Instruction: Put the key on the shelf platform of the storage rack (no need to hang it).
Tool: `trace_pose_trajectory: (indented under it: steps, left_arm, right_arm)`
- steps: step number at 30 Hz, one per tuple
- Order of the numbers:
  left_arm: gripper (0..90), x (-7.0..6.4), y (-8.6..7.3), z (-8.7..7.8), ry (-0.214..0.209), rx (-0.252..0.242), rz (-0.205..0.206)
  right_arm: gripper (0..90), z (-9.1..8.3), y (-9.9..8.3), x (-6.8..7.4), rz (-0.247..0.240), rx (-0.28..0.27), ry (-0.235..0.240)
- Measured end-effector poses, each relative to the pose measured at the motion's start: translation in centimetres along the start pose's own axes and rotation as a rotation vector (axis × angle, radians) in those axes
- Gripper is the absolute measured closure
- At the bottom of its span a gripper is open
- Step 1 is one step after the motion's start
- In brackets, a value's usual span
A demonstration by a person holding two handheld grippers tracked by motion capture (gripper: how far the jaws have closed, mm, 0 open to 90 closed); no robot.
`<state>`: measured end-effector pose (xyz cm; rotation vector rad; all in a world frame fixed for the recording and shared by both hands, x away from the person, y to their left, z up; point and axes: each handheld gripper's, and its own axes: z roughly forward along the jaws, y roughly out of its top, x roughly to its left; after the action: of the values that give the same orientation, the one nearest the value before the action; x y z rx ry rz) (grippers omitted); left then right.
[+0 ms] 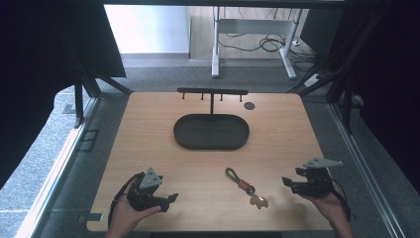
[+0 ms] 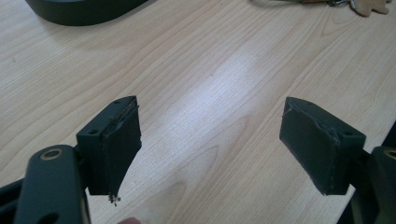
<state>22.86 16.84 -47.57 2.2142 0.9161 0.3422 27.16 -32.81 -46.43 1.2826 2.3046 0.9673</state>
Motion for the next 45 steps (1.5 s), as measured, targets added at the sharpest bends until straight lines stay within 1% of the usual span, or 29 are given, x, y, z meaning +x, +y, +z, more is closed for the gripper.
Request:
trace_pose_trajectory:
  steps: [2,3,6,7,9,10,12,14,15,19,22,25,29,30,36,41,45]
  left_arm:
    - [21.1,-0.2,0.1,-0.1,-0.003,-0.005,0.001]
    - [21.1,-0.3,0.1,-0.1,-0.005,-0.007,0.004]
    - [21.1,-0.5,0.2,0.0,-0.007,-0.002,0.015]
    - [21.3,-0.5,0.2,0.1,-0.006,-0.002,0.011]
    - [21.3,-0.5,0.2,0.2,-0.008,0.001,0.014]
    - [21.4,-0.6,0.2,0.3,-0.007,0.003,0.014]
    - [21.5,-0.5,0.2,0.4,-0.008,0.003,0.013]
    - [21.5,-0.5,0.1,0.4,-0.009,0.004,0.013]
    - [21.5,-0.5,0.1,0.4,-0.009,0.003,0.012]
    - [21.5,-0.5,0.1,0.2,-0.011,-0.003,0.017]
    - [21.6,-0.5,0.1,0.0,-0.010,-0.008,0.013]
    - [21.5,-0.6,0.2,0.0,-0.012,-0.008,0.013]
    - [21.5,-0.5,0.1,0.2,-0.019,-0.003,0.012]
    - [21.5,-0.5,0.1,0.2,-0.020,-0.001,0.013]
    - [21.5,-0.5,0.1,0.4,-0.025,0.004,0.013]
    - [21.5,-0.7,0.1,0.4,-0.027,0.004,0.018]
    - [21.5,-0.7,0.1,0.5,-0.030,0.008,0.017]
  right_arm:
    - [34.5,-0.2,0.5,0.5,-0.018,0.016,0.009]
    - [35.0,-0.2,0.8,0.8,-0.035,0.025,0.016]
    - [35.4,0.0,1.4,1.5,-0.066,0.045,0.028]
    - [35.5,0.3,1.7,1.9,-0.077,0.053,0.049]
    - [35.5,0.5,1.9,2.1,-0.084,0.059,0.053]
    - [35.6,0.6,2.1,2.3,-0.094,0.064,0.055]
    - [36.1,1.1,2.7,2.7,-0.105,0.079,0.067]
    - [36.4,1.2,2.9,2.8,-0.106,0.085,0.067]
    - [37.9,1.3,3.3,3.0,-0.116,0.097,0.066]
    - [38.2,1.4,3.8,3.3,-0.126,0.108,0.068]
    - [38.4,1.5,4.3,3.8,-0.143,0.120,0.072]
    - [38.7,2.0,4.6,4.3,-0.158,0.142,0.080]
    - [39.9,2.6,4.9,4.8,-0.177,0.157,0.092]
    - [40.6,2.9,5.1,5.1,-0.181,0.170,0.099]
    - [42.4,3.5,5.5,5.7,-0.202,0.183,0.113]
    - [43.1,4.3,5.7,6.4,-0.228,0.213,0.122]
    - [43.4,4.7,5.7,6.6,-0.233,0.219,0.130]
